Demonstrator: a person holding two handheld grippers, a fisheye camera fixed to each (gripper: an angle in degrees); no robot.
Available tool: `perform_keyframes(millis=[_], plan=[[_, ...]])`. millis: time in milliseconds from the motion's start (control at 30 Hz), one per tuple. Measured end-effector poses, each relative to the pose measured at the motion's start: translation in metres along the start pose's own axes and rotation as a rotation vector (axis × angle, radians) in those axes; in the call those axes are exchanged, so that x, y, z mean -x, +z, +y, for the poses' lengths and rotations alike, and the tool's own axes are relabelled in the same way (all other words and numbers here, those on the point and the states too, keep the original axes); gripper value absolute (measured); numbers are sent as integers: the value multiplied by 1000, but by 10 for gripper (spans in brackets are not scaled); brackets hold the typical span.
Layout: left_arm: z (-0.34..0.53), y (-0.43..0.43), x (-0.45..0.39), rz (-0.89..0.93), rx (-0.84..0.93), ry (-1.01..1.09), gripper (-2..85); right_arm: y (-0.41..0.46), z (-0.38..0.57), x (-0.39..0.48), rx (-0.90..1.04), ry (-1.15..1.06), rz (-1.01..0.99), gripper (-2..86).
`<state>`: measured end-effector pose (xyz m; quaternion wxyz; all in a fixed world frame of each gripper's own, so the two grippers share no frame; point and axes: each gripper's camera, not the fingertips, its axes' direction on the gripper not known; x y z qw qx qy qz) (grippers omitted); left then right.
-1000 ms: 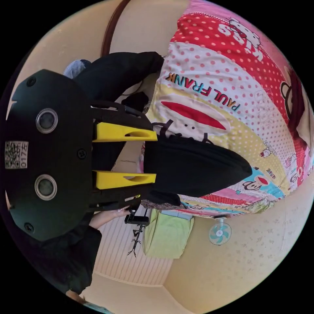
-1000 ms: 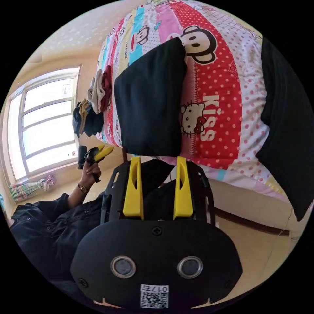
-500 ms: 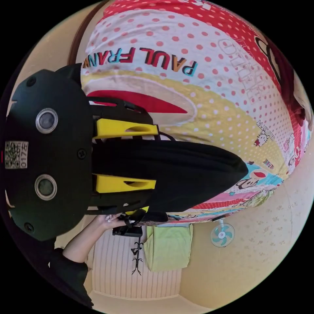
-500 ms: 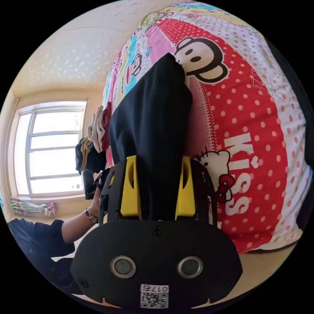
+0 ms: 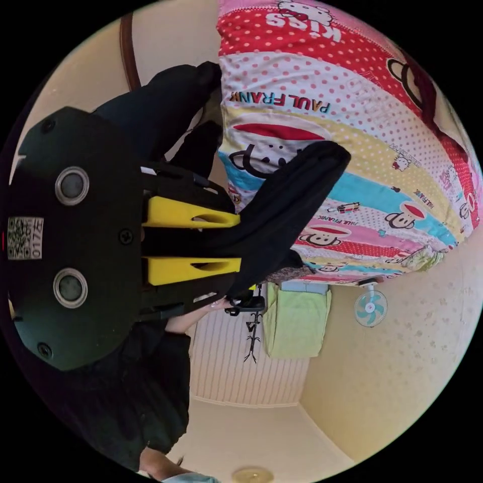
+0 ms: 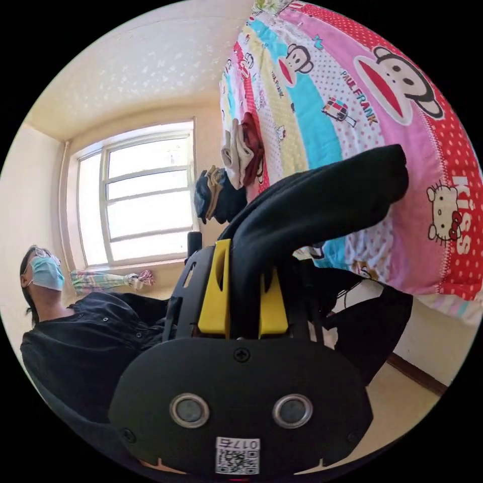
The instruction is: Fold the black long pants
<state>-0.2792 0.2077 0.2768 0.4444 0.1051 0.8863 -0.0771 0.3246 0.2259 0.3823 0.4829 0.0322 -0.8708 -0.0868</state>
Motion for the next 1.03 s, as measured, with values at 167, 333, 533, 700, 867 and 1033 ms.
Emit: perform_keyframes(millis=[167, 333, 533, 700, 867, 1033], plan=[[-21, -137, -56, 40, -263, 119, 88, 69, -82, 118, -9, -236, -101, 71], [-66, -276, -117, -58, -548, 333, 89, 156, -201, 234, 19, -504, -142, 75], [-171, -367, -69, -428, -534, 19, 111, 284, -382, 235, 114, -318, 181, 107], [-166, -358, 33, -627, -362, -201, 74, 305, -372, 71, 266, 78, 494, 86], [-88, -268, 211, -770, 121, -456, 3, 236, -195, -76, 361, 530, 678, 31], [150, -196, 360, -440, 1011, -1188, -6, 175, 41, -107, 581, 1005, 887, 9]])
